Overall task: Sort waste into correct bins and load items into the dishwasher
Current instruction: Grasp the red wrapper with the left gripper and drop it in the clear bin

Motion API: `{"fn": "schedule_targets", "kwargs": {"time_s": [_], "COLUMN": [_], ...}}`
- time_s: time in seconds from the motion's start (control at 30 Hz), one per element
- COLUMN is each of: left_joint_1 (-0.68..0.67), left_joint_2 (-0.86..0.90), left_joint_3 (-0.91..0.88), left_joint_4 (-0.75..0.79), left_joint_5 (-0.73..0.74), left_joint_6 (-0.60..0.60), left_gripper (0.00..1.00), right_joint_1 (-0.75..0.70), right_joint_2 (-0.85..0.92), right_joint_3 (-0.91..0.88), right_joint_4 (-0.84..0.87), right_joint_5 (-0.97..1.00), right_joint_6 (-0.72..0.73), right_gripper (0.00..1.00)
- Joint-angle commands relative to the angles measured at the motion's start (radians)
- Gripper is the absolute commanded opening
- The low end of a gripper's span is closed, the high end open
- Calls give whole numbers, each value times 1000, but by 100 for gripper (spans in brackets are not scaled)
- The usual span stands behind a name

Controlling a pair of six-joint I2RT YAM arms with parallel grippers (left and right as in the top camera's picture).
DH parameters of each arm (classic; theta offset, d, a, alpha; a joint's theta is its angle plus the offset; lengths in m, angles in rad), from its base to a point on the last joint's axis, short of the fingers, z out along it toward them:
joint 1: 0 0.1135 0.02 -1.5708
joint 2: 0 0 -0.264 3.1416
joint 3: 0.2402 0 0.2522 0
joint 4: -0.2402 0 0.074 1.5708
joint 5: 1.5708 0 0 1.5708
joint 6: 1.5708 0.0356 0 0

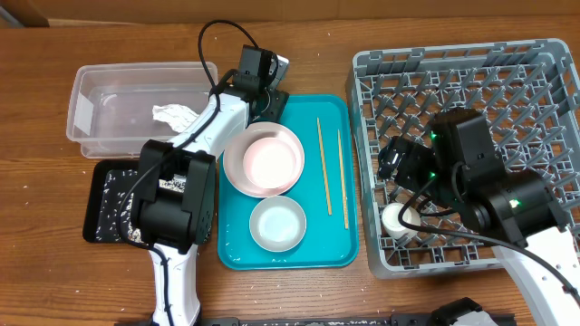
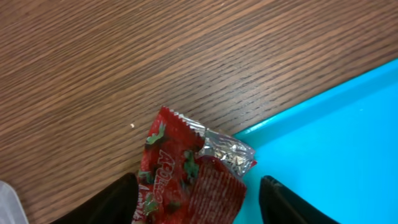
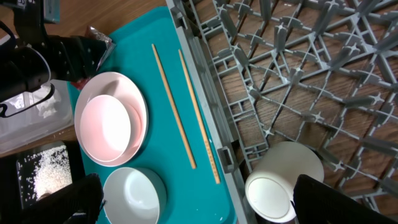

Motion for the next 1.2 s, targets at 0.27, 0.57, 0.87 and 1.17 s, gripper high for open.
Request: {"fn": "schedule_targets", "kwargs": {"time_s": [0.27, 0.57, 0.87, 1.17], "left_joint_1": [-8, -6, -8, -10], "left_joint_2": [14, 15, 63, -34], "left_joint_3": [0, -18, -20, 55], "left_joint_4": [-81, -33, -21, -69], "left_joint_5": [-20, -20, -42, -37], "left_joint_6": [12, 11, -2, -165], "left_gripper": [59, 52, 45, 4], "right_joint_1": [-2, -2, -2, -2], "right_joint_2": [6, 6, 6, 6], "right_joint_3": [3, 3, 3, 3], "right_joint_4": [3, 3, 3, -3], "right_joint_5": [2, 2, 2, 2], "right_joint_6": [-6, -6, -6, -6], "right_gripper": [100, 100, 100, 100]}}
